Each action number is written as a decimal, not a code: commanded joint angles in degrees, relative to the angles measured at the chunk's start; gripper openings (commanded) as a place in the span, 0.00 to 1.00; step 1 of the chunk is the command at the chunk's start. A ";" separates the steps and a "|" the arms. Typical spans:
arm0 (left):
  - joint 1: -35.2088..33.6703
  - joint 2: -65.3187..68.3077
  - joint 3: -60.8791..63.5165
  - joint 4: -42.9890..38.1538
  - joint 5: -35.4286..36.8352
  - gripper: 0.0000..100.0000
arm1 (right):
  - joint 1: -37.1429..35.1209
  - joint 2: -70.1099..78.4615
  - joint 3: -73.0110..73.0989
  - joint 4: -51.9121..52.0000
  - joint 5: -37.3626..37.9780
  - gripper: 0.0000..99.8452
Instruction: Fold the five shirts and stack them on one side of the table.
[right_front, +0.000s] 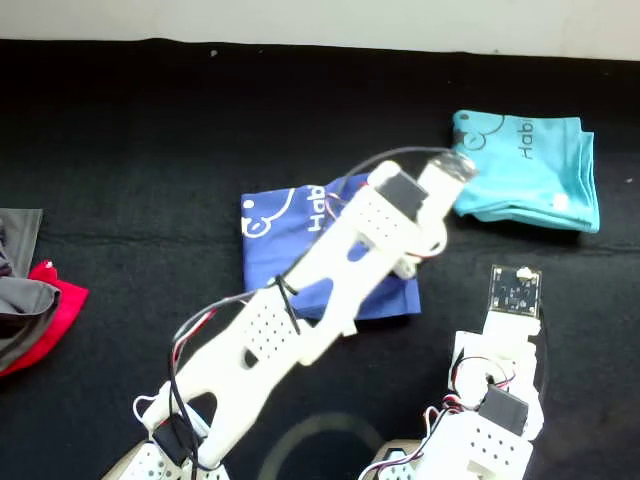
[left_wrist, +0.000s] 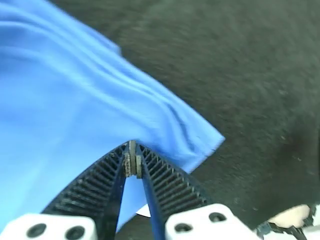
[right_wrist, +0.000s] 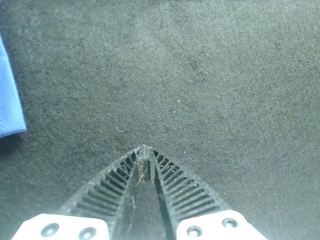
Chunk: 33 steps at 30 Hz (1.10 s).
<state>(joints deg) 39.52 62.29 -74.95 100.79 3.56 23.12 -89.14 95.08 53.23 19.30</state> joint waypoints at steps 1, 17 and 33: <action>3.12 -0.66 2.15 0.53 0.53 0.01 | -0.04 -0.48 6.11 0.13 0.18 0.01; -2.15 -13.58 3.12 0.44 0.18 0.01 | -0.04 -0.48 6.11 0.04 0.18 0.01; -15.08 -4.26 3.12 -23.91 0.26 0.01 | -1.27 -0.48 6.20 0.04 0.18 0.01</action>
<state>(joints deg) 23.43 57.27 -70.55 80.48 3.65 22.51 -89.14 95.08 53.23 19.30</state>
